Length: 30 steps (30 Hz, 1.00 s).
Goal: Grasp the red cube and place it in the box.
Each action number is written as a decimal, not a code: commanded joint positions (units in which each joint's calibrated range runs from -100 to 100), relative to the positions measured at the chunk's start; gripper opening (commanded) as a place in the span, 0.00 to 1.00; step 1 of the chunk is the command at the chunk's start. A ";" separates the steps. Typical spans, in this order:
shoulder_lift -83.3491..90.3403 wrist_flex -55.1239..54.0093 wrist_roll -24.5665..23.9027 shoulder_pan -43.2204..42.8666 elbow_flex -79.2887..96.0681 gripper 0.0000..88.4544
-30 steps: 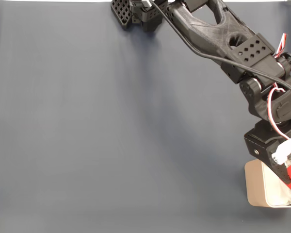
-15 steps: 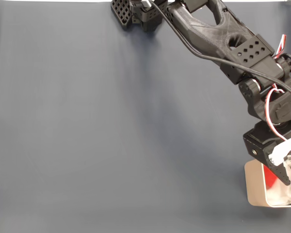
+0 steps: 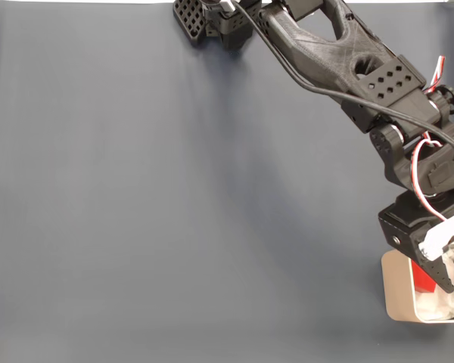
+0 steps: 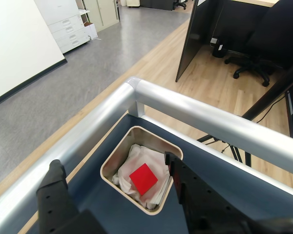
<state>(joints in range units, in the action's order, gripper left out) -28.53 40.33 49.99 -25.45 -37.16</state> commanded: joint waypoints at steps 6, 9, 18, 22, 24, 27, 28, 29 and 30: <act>2.10 -1.89 0.54 0.73 -3.17 0.52; 2.18 -2.14 0.54 0.73 -3.08 0.52; 2.70 -2.79 0.49 0.94 -2.16 0.25; 5.30 -3.78 0.49 2.65 0.85 0.00; 7.99 -3.86 0.49 4.28 3.68 0.00; 13.54 -5.25 0.93 7.48 9.97 0.00; 15.70 -6.07 1.17 8.61 12.71 0.00; 17.87 -6.81 1.42 9.82 15.54 0.00; 20.47 -7.30 1.61 11.31 18.73 0.00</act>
<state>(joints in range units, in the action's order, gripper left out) -18.63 35.48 50.57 -18.25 -24.32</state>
